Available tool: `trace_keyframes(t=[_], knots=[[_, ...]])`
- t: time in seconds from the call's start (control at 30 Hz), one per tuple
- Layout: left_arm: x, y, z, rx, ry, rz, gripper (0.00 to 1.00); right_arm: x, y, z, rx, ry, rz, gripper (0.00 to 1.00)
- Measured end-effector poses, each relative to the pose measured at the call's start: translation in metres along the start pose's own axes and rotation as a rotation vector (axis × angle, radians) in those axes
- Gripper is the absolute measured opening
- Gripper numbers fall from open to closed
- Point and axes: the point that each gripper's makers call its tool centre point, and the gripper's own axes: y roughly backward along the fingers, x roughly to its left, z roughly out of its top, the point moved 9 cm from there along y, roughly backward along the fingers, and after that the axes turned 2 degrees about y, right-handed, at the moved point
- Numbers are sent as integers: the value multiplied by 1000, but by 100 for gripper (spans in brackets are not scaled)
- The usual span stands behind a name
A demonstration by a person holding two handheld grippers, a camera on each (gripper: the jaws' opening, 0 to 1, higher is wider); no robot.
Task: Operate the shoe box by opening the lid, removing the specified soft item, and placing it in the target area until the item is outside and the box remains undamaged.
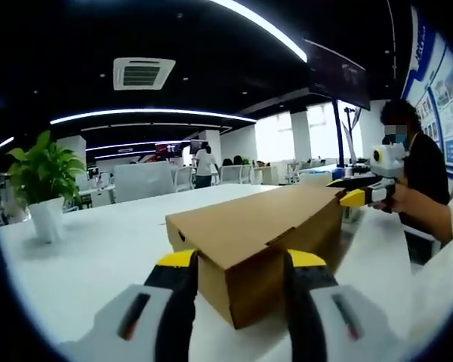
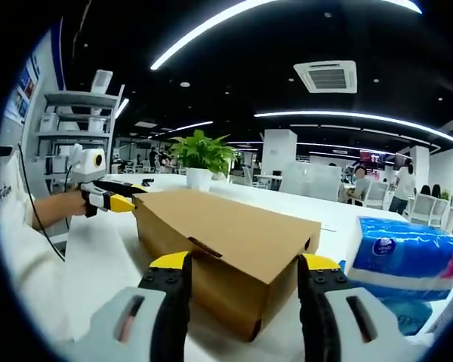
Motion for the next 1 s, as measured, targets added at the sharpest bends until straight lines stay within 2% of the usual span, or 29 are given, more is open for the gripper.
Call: trace_keyframes(t=[0.43,0.83,1.0], knots=[[-7,4,0,-1,-9,-11,46,0,10,-2,-6,2,4,58],[-12,-1,-1,-4,-39,-4,45,-6,12,-3,-12,-2,3,58],[-12,-2,-1,-9,-50,-11,44,-7,13,-4,-6,26,-6,59]])
